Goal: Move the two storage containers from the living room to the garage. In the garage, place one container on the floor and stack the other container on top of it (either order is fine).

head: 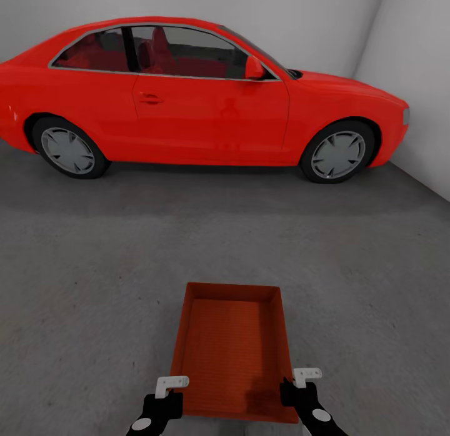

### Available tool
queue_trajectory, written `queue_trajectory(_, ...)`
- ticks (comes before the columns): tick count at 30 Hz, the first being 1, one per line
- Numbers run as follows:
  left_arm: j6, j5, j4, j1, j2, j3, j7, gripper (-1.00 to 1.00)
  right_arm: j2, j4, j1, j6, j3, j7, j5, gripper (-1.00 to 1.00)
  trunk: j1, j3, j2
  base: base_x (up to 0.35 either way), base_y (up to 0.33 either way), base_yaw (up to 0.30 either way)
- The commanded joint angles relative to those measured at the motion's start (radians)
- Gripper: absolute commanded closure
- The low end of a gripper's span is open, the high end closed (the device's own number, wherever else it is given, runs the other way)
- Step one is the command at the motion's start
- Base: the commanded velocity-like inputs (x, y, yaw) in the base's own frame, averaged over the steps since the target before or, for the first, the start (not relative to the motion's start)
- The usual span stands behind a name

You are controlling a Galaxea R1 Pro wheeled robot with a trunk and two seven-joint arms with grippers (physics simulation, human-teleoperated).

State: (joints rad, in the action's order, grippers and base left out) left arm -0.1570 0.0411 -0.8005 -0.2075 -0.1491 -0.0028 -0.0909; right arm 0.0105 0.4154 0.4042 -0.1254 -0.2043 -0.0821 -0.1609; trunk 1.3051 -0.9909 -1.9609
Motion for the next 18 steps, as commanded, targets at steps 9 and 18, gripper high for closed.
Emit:
queue_trajectory(9, -0.006, -0.004, 0.001, 0.0, -0.025, -0.011, 0.005, 1.0, 0.039, 0.011, 0.001, -0.005, -0.004, 0.002, -0.008, 1.0, 0.034, -0.029, -0.063, 0.0, 0.0, 0.0)
queue_trajectory(18, -0.006, -0.004, 0.001, 0.0, -0.025, -0.011, 0.005, 1.0, 0.039, 0.011, 0.001, -0.005, -0.004, 0.002, -0.008, 1.0, 0.069, -0.057, -0.126, 0.0, 0.0, 0.0)
